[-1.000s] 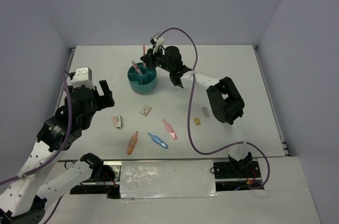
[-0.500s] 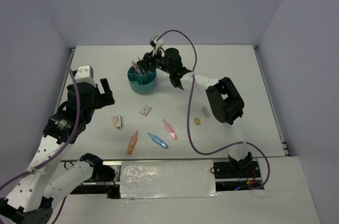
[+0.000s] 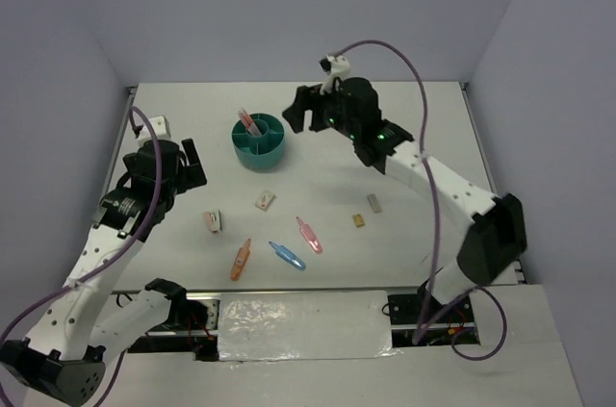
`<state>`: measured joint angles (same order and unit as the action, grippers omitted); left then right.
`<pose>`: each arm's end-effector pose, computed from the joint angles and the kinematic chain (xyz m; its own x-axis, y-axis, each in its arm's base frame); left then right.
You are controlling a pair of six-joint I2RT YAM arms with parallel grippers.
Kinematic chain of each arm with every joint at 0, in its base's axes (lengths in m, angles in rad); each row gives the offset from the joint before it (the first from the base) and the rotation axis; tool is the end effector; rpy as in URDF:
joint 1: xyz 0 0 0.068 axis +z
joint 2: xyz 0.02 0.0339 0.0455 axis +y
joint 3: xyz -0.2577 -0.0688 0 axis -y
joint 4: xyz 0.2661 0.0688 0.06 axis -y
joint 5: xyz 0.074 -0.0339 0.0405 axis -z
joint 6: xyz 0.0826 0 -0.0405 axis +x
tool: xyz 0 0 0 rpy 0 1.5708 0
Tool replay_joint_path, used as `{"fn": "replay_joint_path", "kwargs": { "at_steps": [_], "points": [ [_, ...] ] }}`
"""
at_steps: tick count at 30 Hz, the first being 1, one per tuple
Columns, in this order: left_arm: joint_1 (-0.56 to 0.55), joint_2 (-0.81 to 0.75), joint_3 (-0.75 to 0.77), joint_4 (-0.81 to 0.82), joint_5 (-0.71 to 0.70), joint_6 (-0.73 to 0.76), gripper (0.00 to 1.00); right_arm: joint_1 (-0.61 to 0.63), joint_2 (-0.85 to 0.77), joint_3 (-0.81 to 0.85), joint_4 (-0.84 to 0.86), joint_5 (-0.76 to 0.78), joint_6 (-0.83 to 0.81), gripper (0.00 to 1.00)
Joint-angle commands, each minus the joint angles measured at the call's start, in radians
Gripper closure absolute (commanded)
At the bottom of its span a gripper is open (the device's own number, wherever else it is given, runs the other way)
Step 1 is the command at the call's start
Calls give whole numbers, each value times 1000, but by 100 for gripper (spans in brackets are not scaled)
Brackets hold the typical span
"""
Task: Sort the stationery into containers
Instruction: Place the pen in the storage box, then pick up the stationery from the center of the board.
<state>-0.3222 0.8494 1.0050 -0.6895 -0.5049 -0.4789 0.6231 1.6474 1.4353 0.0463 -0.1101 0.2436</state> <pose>0.2302 -0.0347 0.3331 -0.3741 -0.3003 -0.8774 -0.3270 0.9281 -0.1782 0.3735 0.2796 0.3473 -0.2912 0.0860 -0.9528 -0.6160 0.7452 0.2555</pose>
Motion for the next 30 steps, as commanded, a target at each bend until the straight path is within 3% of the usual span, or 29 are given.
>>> {"fn": "replay_joint_path", "kwargs": {
  "at_steps": [1,4,9,12,17,24,27,30],
  "points": [
    [20,40,-14,-15,25,-53,1,10,-165,-186,-348,180,136,16],
    [21,103,-14,-40,55,-87,1,10,-373,-390,-385,222,177,15],
    [21,204,-74,-50,121,-232,1,26,-537,-559,-408,193,201,15],
    [9,285,-147,17,181,-291,1,35,-595,-585,-390,121,189,15],
    [-25,384,-183,45,148,-331,1,64,-583,-561,-398,49,154,15],
    [-26,468,-284,149,150,-360,1,118,-592,-550,-387,49,125,15],
    [-25,502,-318,206,167,-368,11,124,-621,-558,-378,53,123,15],
    [-25,546,-327,234,172,-365,15,127,-655,-566,-375,55,123,15]
  ]
}}
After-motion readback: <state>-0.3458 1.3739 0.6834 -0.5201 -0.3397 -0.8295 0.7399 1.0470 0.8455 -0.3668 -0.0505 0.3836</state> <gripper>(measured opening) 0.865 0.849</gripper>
